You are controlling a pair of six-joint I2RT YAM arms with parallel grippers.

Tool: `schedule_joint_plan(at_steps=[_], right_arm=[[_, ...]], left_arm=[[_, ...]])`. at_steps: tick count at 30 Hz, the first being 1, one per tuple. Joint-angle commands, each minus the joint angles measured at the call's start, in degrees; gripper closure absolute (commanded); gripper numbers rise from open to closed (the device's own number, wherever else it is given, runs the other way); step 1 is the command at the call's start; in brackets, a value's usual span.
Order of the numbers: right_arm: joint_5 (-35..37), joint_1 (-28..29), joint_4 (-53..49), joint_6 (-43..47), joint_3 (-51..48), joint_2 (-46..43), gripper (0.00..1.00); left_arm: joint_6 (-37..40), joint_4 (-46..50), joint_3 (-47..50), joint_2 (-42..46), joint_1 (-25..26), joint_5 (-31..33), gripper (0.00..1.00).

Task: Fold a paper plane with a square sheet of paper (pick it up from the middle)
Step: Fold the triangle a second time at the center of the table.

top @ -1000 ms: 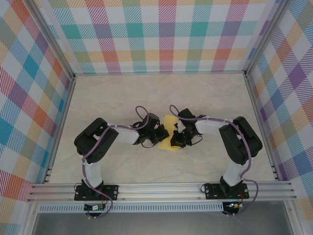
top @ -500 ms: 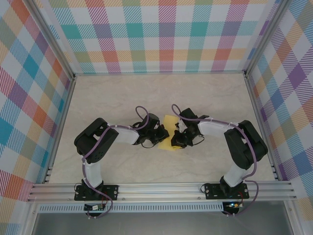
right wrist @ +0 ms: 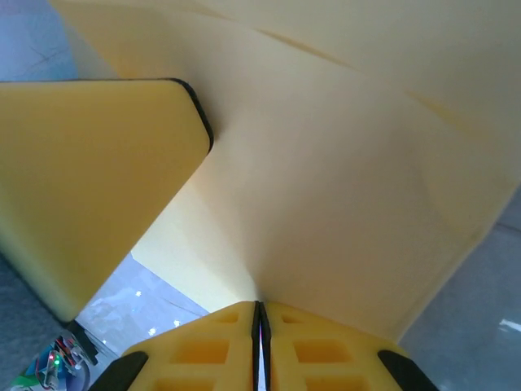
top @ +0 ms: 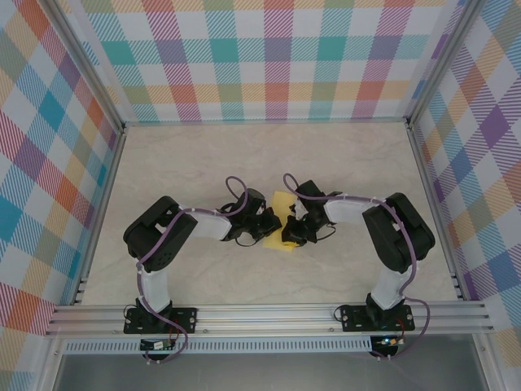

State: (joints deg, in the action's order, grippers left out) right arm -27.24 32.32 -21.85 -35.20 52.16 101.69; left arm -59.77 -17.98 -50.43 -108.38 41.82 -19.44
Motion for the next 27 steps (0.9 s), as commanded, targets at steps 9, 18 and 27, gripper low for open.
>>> schedule_joint_plan(at_steps=[9, 18, 27], right_arm=[[0.14, 0.30, -1.16, 1.70, -6.75, -2.02, 0.86], [0.17, 0.12, 0.28, 0.75, -10.43, -4.79, 0.86], [0.22, -0.66, 0.94, 0.93, -12.73, -7.92, 0.85]], left_arm=[[0.38, 6.44, 1.66, -1.19, 0.14, 2.39, 1.00], [0.27, 7.34, 1.69, -1.57, 0.16, 3.09, 1.00], [0.27, 6.95, 1.61, -1.69, 0.06, 2.70, 1.00]])
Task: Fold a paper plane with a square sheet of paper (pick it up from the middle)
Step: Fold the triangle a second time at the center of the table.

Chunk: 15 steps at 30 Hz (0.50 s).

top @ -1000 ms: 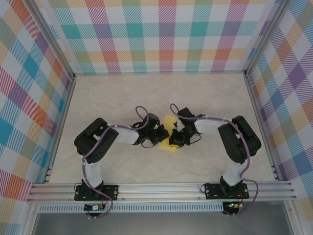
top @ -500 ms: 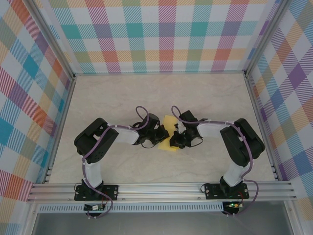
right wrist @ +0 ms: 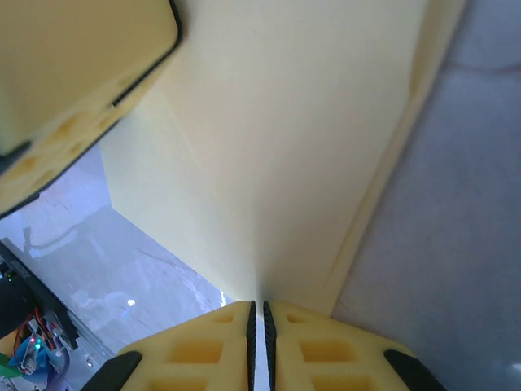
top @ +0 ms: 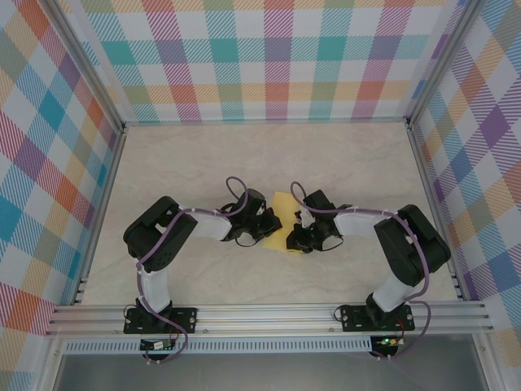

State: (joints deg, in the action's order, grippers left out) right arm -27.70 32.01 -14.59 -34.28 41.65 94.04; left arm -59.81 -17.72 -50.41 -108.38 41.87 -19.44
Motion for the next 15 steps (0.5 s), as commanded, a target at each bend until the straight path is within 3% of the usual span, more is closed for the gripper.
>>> schedule_joint_plan(at_steps=[1, 10, 15], right_arm=[[0.68, -0.37, -6.41, 0.02, -2.37, -0.52, 0.85], [-1.34, -1.49, -6.59, -1.24, -2.18, -7.21, 0.84], [-4.13, -1.51, -1.08, -4.39, 0.13, -8.54, 0.87]], left_arm=[[0.39, 6.73, 1.48, -1.64, 0.06, 2.65, 1.00], [0.84, 6.64, 1.13, -1.39, 0.06, 2.04, 1.00], [0.75, 6.21, 1.08, -1.40, 0.00, 1.78, 1.00]])
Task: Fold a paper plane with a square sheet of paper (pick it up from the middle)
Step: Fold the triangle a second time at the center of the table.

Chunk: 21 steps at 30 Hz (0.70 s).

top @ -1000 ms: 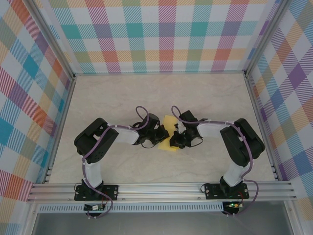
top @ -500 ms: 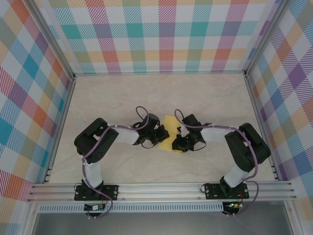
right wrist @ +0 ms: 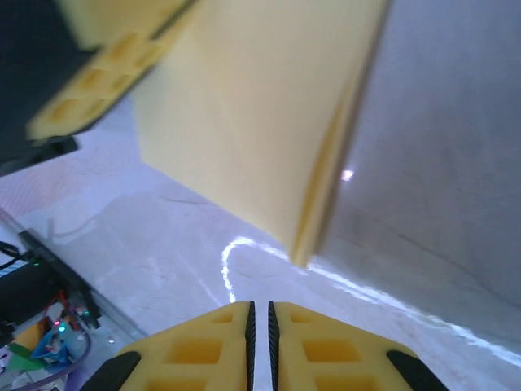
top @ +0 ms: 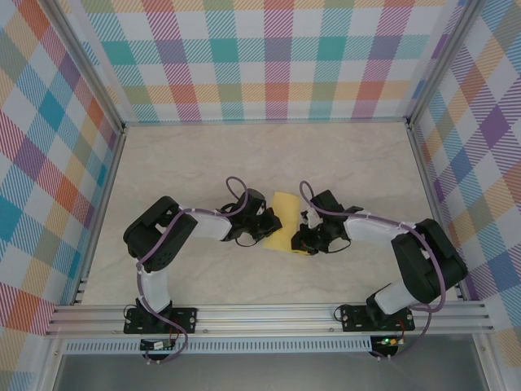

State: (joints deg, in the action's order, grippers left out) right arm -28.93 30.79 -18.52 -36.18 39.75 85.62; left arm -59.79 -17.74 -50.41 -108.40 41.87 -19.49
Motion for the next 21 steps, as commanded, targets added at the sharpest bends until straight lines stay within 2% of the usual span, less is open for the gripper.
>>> schedule_joint_plan(at_steps=[1, 7, 13, 21], right_arm=[[-3.30, -0.28, 3.37, -2.76, 2.80, 0.74, 0.89], [-5.23, -0.11, 5.58, -3.65, 7.18, 7.45, 0.91], [-2.43, -0.12, 4.03, -3.11, 7.87, 13.68, 0.92], [3.36, -0.20, -0.79, -1.43, 5.37, 16.50, 1.00]], left_arm=[[0.73, 6.22, 1.09, -1.40, 0.01, 1.74, 1.00], [0.80, 6.31, 0.99, -1.29, 0.06, 1.63, 1.00], [0.92, 6.18, 1.10, -1.03, 0.03, 1.65, 1.00], [2.22, 6.66, 1.69, -0.02, -0.72, 2.25, 1.00]])
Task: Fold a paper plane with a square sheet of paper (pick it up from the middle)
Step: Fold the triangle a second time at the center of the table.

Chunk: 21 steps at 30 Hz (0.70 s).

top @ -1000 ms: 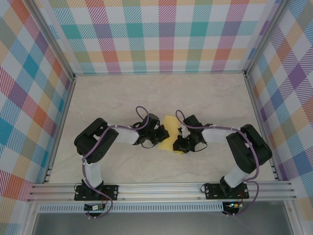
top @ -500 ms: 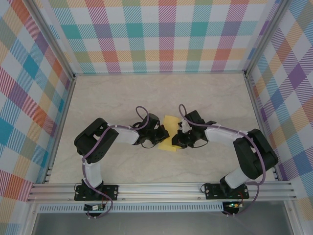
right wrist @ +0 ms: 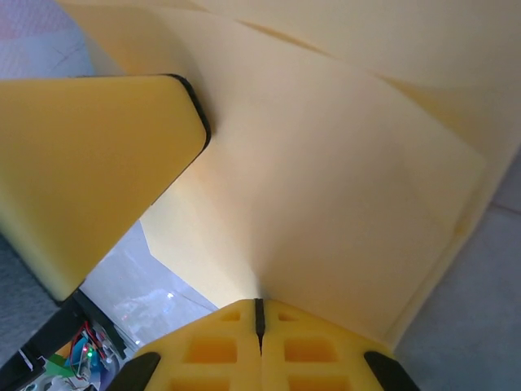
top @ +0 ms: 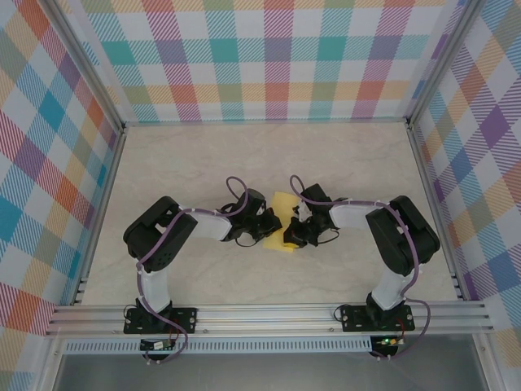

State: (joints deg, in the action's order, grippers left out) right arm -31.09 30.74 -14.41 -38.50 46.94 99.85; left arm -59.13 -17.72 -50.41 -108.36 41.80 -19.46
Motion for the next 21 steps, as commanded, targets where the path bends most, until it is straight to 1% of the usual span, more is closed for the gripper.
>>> schedule_joint_plan(at_steps=[1, 11, 21], right_arm=[[5.73, -0.16, -5.13, 1.06, -2.20, 2.32, 1.00], [5.94, -0.24, -6.55, 2.19, -2.43, 2.93, 1.00], [3.79, -0.24, -6.33, 3.33, -2.15, 3.42, 1.00]], left_arm=[[1.73, 6.40, 1.92, 0.12, -1.01, 2.28, 1.00], [4.00, 6.46, 0.54, -0.52, -4.89, 1.43, 1.00], [5.83, 7.77, -1.66, -1.84, -8.42, 0.51, 1.00]])
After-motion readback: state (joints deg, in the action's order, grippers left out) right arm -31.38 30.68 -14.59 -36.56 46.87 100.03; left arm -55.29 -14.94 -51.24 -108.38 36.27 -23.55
